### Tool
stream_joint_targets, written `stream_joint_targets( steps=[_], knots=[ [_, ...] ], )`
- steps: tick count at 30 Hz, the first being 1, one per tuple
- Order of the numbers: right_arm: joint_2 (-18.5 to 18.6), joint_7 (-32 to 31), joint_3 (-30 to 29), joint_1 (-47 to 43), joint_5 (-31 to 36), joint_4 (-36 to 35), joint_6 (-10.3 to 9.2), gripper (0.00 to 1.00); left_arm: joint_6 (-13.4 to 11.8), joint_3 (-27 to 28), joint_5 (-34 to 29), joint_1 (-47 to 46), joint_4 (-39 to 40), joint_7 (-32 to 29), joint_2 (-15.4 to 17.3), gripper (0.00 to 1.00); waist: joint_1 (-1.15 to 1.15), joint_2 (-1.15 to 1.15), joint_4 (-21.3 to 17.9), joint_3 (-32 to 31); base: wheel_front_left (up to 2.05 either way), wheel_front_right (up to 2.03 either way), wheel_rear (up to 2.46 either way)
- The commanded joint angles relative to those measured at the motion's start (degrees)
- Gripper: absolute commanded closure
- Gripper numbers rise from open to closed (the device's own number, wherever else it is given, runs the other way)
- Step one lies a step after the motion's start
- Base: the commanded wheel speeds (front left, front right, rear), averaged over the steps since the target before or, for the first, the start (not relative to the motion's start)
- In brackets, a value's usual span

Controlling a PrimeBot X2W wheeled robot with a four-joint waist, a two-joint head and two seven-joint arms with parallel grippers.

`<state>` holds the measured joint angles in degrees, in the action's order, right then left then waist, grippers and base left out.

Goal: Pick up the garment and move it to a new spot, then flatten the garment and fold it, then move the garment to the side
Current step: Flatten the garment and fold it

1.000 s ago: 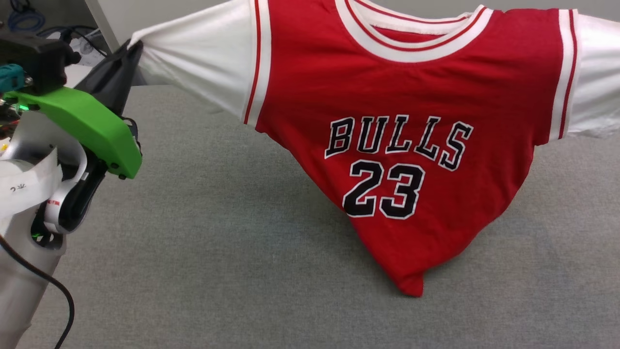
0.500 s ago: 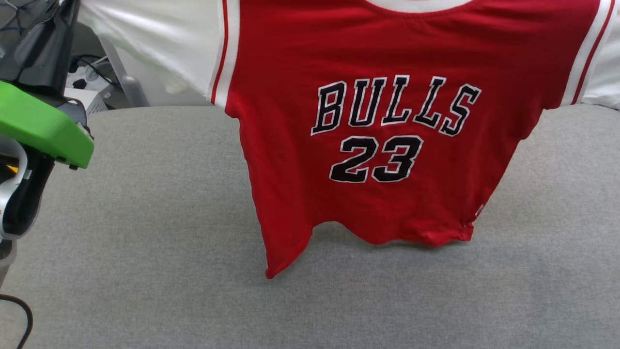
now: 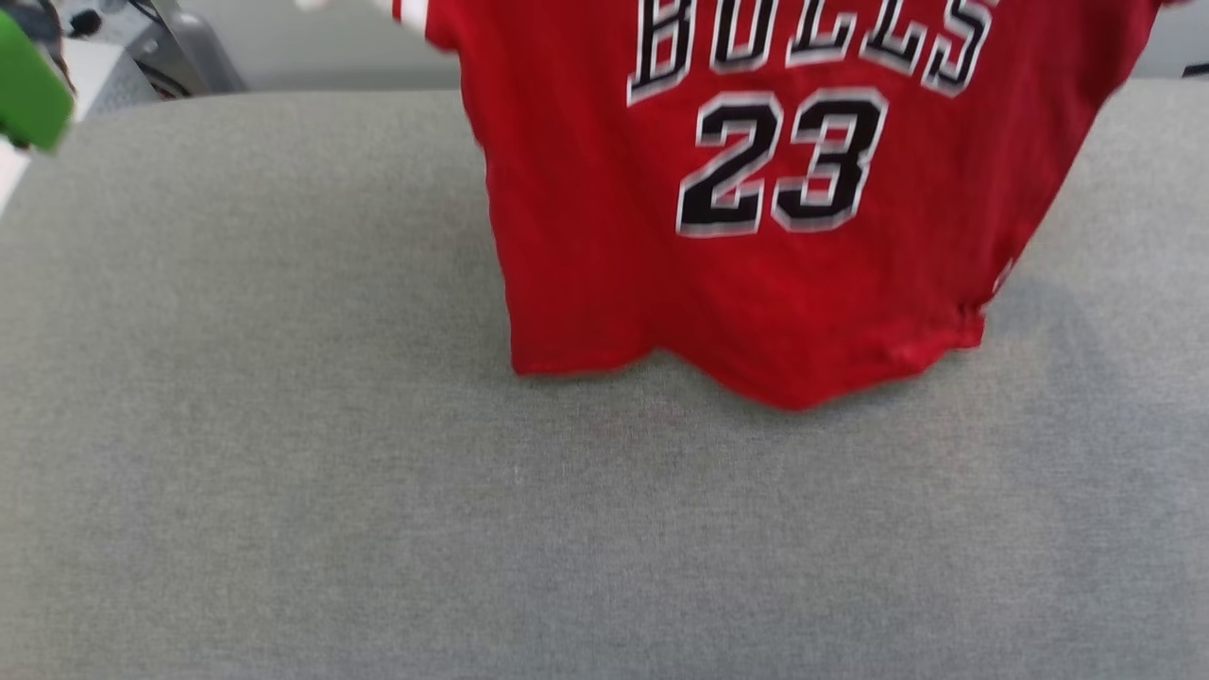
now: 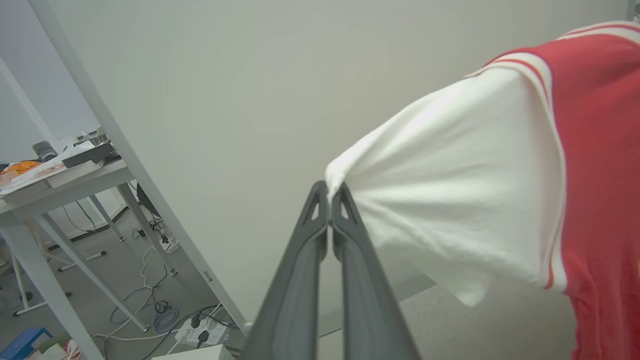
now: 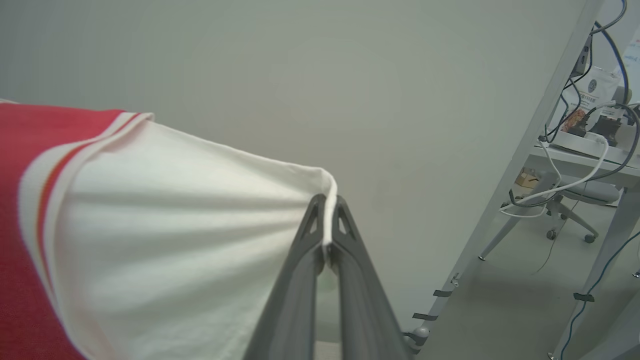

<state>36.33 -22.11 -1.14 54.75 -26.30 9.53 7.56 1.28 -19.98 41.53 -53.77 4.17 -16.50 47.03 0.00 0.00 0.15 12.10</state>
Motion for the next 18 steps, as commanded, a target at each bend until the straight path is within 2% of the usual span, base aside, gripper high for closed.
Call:
stream_joint_targets(
  steps=[1, 7, 12, 17, 18],
  knots=[
    [0.53, 0.86, 0.7, 2.77, 0.75, 1.76, -0.08, 1.0, 0.65, -0.09, -0.74, -3.64, -1.75, -0.16, -0.34, 1.0, 0.0, 0.0, -0.45, 7.31, 0.0, 0.0, 0.0],
    [1.13, 4.12, 4.65, 14.54, 1.69, 9.66, -0.08, 1.0, 3.3, -2.83, -3.22, -18.77, -12.24, 0.0, -5.66, 1.0, 0.0, 0.0, -0.26, 14.05, 0.0, 0.0, 0.0],
    [1.3, 7.16, 6.91, 24.77, 3.37, 16.3, -0.08, 1.0, 4.57, -4.49, -6.29, -31.6, -22.56, 4.32, -10.55, 1.0, 0.0, 0.0, -0.03, 18.71, 0.0, 0.0, 0.0],
    [0.66, 11.35, 8.28, 32.89, 5.89, 22.87, -0.08, 1.0, 5.43, -5.85, -7.86, -40.33, -31.31, 8.09, -13.03, 1.0, 0.0, 0.0, 0.15, 22.11, 0.0, 0.0, 0.0],
    [-0.36, 14.06, 8.48, 36.89, 7.48, 27.14, -0.08, 1.0, 5.71, -6.44, -8.64, -44.12, -36.46, 11.73, -14.28, 1.0, 0.0, 0.0, 0.44, 23.71, 0.0, 0.0, 0.0]
  ],
)
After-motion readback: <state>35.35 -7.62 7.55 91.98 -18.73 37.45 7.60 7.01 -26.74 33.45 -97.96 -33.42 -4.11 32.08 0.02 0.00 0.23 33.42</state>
